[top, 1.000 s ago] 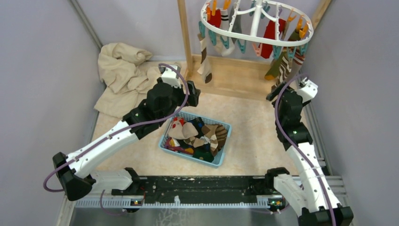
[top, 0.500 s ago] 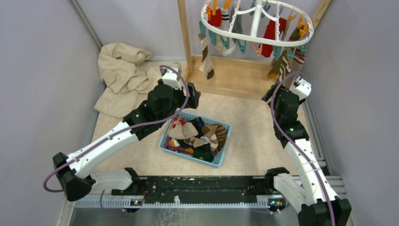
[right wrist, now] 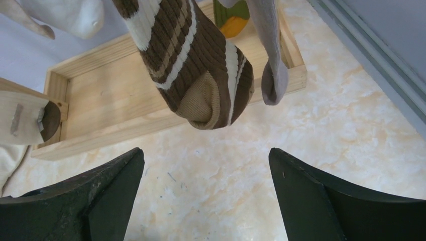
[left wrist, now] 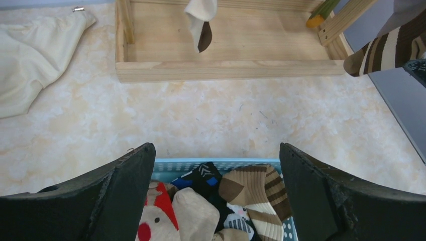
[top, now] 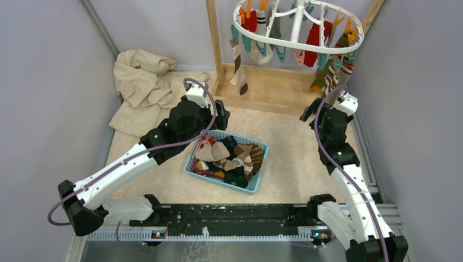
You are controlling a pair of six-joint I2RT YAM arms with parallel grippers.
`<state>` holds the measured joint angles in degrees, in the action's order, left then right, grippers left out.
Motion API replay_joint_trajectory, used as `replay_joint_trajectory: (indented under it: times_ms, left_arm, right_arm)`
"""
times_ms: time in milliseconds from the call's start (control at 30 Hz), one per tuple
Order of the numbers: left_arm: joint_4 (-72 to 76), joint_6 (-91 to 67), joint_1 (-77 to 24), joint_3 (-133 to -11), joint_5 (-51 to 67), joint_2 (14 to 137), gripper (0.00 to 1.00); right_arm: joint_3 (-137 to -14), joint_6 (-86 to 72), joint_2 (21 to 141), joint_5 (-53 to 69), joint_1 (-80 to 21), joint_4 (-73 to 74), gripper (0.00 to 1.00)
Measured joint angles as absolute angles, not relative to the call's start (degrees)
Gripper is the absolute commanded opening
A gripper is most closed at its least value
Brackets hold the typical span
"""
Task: Remove the socks clipped to the hanger
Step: Remove the sock from the hanger.
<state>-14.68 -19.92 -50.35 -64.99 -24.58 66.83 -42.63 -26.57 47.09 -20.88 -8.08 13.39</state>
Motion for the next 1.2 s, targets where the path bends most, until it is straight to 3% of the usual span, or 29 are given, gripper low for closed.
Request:
replay_joint_trajectory:
  times_ms: [367, 1200]
  left_arm:
    - [-18.5, -23.3, -50.3, -62.6, -24.8, 60.4, 0.99]
    - [-25.6, -26.1, -50.3, -63.4, -24.8, 59.8, 0.99]
  right_arm:
    - [-42.6, -26.5, 42.1, -15.6, -8.1, 19.7, 0.97]
    - [-42.6, -26.6, 40.9, -3.7, -8.1, 22.8, 0.97]
